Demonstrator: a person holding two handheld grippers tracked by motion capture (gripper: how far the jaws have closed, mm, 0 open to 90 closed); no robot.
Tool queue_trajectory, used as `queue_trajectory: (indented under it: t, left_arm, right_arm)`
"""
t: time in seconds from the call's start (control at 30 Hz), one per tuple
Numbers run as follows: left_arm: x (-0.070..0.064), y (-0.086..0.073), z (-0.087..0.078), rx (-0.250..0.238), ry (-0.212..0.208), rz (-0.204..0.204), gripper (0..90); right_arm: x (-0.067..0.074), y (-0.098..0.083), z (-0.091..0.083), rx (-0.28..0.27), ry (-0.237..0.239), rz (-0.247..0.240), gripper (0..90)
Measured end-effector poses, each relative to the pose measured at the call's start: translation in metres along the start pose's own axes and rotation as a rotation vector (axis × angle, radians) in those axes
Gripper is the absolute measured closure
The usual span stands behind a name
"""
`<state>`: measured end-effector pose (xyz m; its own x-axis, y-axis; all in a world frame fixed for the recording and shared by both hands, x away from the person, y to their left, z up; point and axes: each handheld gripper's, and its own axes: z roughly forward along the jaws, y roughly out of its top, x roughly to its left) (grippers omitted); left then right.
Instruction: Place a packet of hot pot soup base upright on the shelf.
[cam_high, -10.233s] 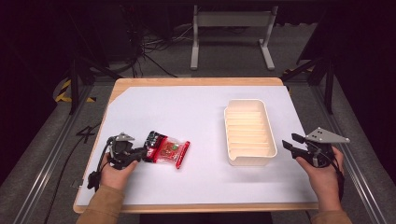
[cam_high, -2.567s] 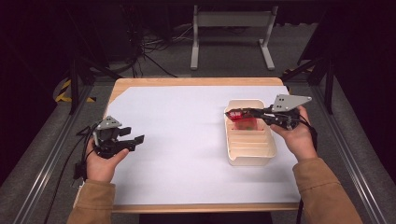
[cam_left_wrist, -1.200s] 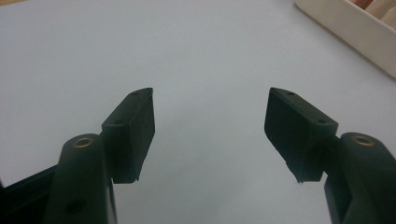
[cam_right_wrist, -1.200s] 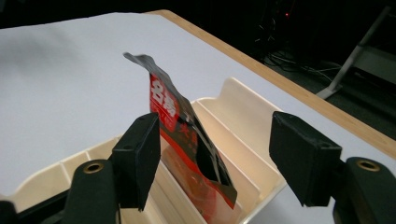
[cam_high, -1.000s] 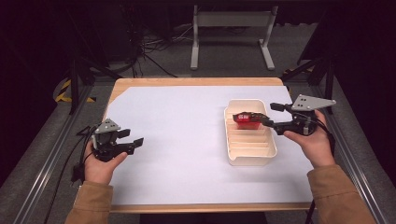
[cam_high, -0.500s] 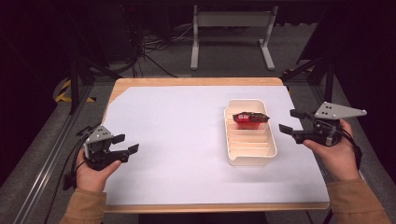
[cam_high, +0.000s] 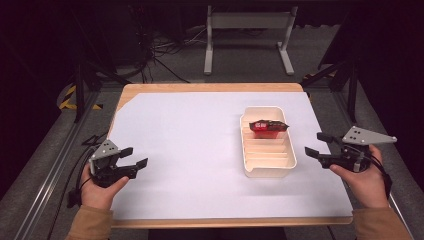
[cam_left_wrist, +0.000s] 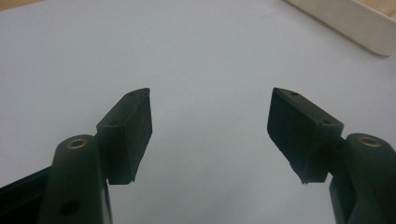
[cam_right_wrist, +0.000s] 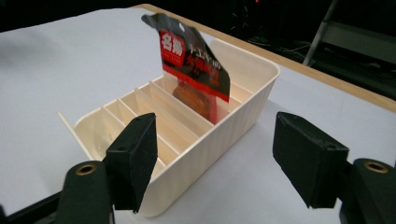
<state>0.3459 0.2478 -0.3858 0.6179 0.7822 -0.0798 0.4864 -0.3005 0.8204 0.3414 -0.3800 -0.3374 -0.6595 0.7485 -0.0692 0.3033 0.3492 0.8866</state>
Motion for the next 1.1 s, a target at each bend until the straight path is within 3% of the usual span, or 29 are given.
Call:
queue_trajectory:
  t: [0.47,0.8,1.1]
  left_arm:
    - [0.003,-0.006,0.003,-0.04,-0.004,-0.001,31.1]
    - [0.007,-0.013,0.004,-0.065,-0.005,-0.026,30.0]
    - [0.008,-0.019,0.01,-0.071,0.0,-0.037,29.7]
  right_arm:
    - [0.012,-0.037,0.023,-0.035,0.013,0.025,32.2]
    - [0.01,-0.053,0.023,-0.128,0.025,0.058,31.5]
    - [0.002,-0.077,0.028,-0.049,-0.057,0.092,31.0]
